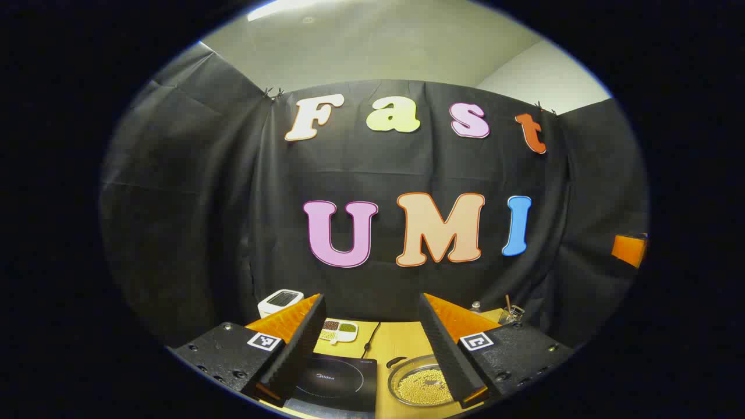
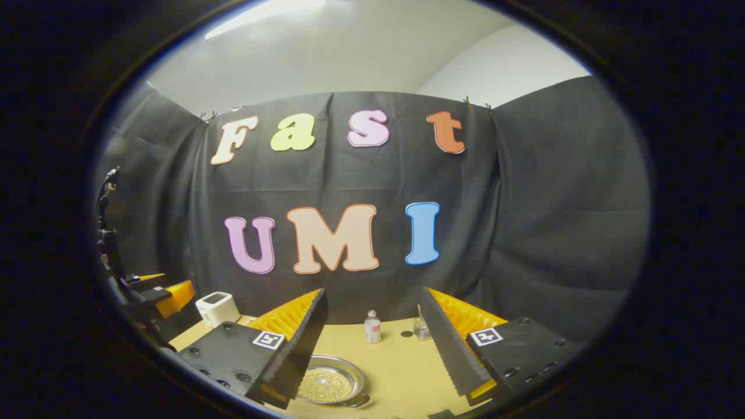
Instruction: First push the handle of the pot to place it horizontally, then grasp the pot with both hands and set it on the induction cooktop.
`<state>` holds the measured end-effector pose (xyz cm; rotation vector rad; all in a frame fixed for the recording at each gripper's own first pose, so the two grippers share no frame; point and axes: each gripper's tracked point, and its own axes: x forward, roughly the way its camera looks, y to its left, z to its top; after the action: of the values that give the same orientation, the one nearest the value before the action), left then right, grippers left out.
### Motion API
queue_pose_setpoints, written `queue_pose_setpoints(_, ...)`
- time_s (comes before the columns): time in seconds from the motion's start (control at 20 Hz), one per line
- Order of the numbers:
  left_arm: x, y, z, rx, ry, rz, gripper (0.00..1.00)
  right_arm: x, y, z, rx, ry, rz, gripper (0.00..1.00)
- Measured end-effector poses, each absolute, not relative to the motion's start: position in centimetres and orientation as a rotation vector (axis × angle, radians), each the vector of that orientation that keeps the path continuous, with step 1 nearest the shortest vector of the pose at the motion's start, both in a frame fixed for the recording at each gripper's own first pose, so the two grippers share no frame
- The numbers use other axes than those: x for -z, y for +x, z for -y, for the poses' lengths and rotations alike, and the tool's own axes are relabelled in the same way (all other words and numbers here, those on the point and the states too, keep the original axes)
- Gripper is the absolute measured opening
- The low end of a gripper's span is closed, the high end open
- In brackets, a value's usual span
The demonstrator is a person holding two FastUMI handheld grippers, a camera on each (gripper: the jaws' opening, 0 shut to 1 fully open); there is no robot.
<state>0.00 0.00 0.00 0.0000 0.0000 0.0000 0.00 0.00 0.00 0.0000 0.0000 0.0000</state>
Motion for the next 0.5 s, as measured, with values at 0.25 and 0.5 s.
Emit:
queue_pose_setpoints(0.25, 0.3, -0.3, -0.1, -0.002, -0.01, -0.009, 0.93, -0.2, -0.2, 0.1, -0.001, -0.004, 0.006, 0.93)
queue_pose_setpoints(0.5, 0.1, -0.9, -0.7, -0.007, 0.012, -0.006, 0.92, -0.6, -1.2, -0.2, 0.0, -0.004, 0.016, 0.93)
